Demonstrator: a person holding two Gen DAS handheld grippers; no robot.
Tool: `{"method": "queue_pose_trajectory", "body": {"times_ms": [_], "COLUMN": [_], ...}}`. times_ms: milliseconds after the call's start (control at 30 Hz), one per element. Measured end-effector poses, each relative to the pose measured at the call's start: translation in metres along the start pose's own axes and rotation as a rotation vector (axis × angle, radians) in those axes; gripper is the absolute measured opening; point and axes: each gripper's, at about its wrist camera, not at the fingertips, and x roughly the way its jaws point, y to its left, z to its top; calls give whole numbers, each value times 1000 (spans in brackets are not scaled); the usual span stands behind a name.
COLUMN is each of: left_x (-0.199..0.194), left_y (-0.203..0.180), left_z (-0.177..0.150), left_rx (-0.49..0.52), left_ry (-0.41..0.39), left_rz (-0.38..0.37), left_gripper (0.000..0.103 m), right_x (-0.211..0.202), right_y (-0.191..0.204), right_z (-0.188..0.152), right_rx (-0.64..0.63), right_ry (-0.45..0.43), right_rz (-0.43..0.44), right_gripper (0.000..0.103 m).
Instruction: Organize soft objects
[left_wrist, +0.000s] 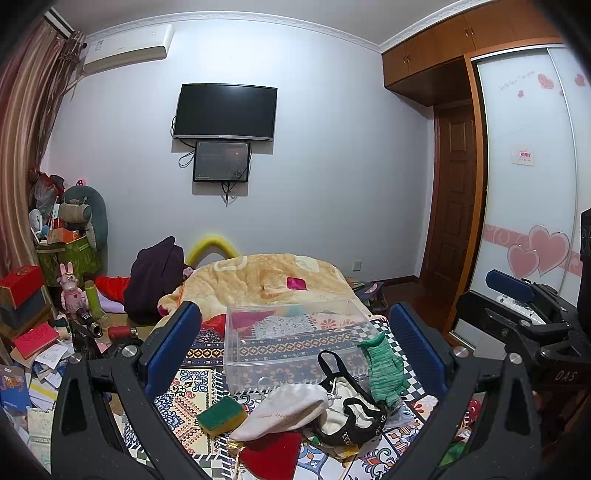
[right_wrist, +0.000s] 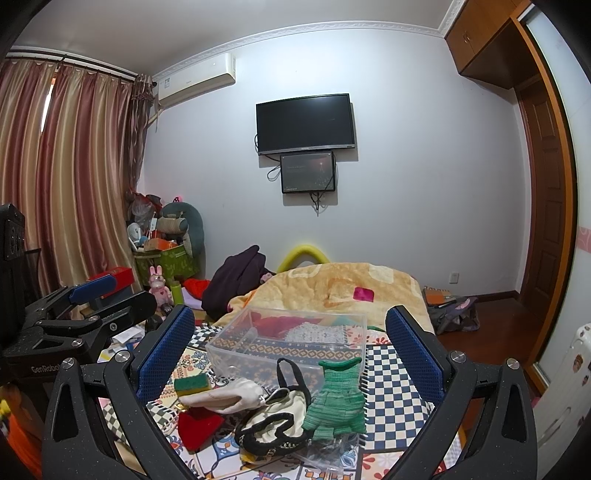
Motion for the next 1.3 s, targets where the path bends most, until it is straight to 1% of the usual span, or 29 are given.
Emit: {"method": "queue_pose_trajectory", "body": {"times_ms": [567, 767, 900, 1100, 1300], "left_x": [1, 8, 25, 69, 104], "left_y": [-1, -2, 1, 6, 9], "left_z": [1, -3, -13, -43, -75], "left_rx": [0, -2, -13, -31, -44], "left_ry": [-3, 30, 92, 257, 373], "left_rz": [-3, -3, -23, -31, -30], "left_gripper": [103, 103, 103, 103, 103], "right_x": [-2, 5, 18, 52, 73], "right_y": [1, -6, -15, -35, -54], "right_z": [4, -2, -15, -45, -72], "right_rx": [3, 12, 22, 56, 102], "right_ry": [-4, 19, 64, 189, 286], "right_rz": [-2, -7, -16, -31, -39], "right_gripper": [103, 103, 103, 103, 103]}}
